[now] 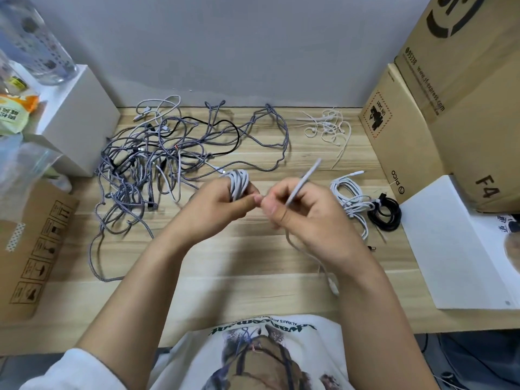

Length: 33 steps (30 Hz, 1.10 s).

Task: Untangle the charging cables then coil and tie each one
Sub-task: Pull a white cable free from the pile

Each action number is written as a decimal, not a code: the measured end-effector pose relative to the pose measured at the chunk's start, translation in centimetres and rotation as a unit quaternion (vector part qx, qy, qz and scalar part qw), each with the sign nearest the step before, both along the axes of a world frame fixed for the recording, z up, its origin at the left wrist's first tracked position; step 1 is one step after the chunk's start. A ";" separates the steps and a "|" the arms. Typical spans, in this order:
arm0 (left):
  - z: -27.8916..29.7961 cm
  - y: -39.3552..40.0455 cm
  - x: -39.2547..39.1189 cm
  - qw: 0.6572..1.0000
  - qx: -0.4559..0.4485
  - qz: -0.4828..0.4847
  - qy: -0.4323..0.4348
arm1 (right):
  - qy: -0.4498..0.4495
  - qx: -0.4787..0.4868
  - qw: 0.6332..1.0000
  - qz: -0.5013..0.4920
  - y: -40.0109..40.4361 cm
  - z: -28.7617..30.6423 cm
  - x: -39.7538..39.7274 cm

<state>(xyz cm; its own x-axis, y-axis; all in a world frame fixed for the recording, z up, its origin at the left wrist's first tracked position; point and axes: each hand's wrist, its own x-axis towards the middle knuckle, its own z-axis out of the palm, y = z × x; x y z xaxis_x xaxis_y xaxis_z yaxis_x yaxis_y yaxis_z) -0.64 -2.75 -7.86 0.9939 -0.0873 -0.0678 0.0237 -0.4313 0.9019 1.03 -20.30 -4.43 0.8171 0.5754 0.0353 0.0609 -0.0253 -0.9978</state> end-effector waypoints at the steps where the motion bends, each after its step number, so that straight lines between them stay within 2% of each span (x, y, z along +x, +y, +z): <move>1: -0.3 0.0 -0.1 1.000 0.009 0.009 0.021 | 0.017 0.029 0.999 -0.030 -0.2 0.5 0.0; 3: -0.9 0.0 -0.2 0.998 0.025 0.005 0.052 | 0.034 0.066 0.993 -0.092 -0.6 1.3 0.3; 6: -1.3 0.1 -0.4 0.994 0.062 -0.032 0.086 | 0.008 0.067 0.982 -0.179 -1.1 1.7 0.7; 8: -1.2 0.3 -0.7 0.987 -0.016 -0.062 0.149 | 0.016 0.074 0.973 -0.218 -1.3 1.7 0.9; 10: -1.2 0.7 -1.2 0.958 -0.155 -0.127 0.203 | 0.033 0.085 0.966 -0.242 -1.5 1.5 1.2; 11: -1.2 0.9 -1.4 0.930 -0.245 -0.167 0.217 | 0.042 0.087 0.962 -0.254 -1.6 1.3 1.4; 12: -1.2 1.0 -1.5 0.887 -0.346 -0.212 0.221 | 0.051 0.087 0.959 -0.264 -1.7 1.1 1.5; 14: -0.8 0.9 -1.5 0.765 -0.531 -0.315 0.181 | 0.058 0.075 0.957 -0.274 -1.9 0.6 1.8; 16: 0.1 0.5 -1.3 0.654 -0.668 -0.339 0.104 | 0.041 0.054 0.962 -0.264 -1.8 0.0 1.9; 19: 2.4 0.4 -0.7 0.535 -0.822 -0.195 0.018 | -0.003 0.003 0.969 -0.246 -1.3 -0.6 1.7; 20: 3.0 0.4 -0.5 0.505 -0.853 -0.132 0.004 | -0.022 -0.022 0.971 -0.238 -1.1 -0.6 1.6; 22: 3.8 0.5 0.3 0.490 -0.872 -0.008 -0.009 | -0.059 -0.071 0.973 -0.211 -0.9 -0.6 1.3; 23: 3.9 0.6 0.7 0.493 -0.870 0.034 -0.009 | -0.079 -0.094 0.973 -0.195 -0.9 -0.6 1.0; 25: 3.7 0.4 1.3 0.549 -0.827 0.116 -0.018 | -0.137 -0.138 0.967 -0.161 -0.8 -0.7 0.6; 26: 3.4 0.1 1.6 0.594 -0.789 0.152 -0.030 | -0.169 -0.156 0.962 -0.146 -0.6 -0.8 0.3; 29: 2.4 -1.9 2.1 0.761 -0.613 0.196 -0.078 | -0.236 -0.179 0.948 -0.113 0.0 -0.6 -0.3; 32: 1.3 -2.8 1.5 0.907 -0.384 0.164 -0.061 | -0.267 -0.182 0.939 -0.115 0.1 -0.1 -0.4; 33: 1.3 -2.9 1.1 0.941 -0.307 0.134 -0.037 | -0.269 -0.178 0.939 -0.120 0.0 0.0 -0.4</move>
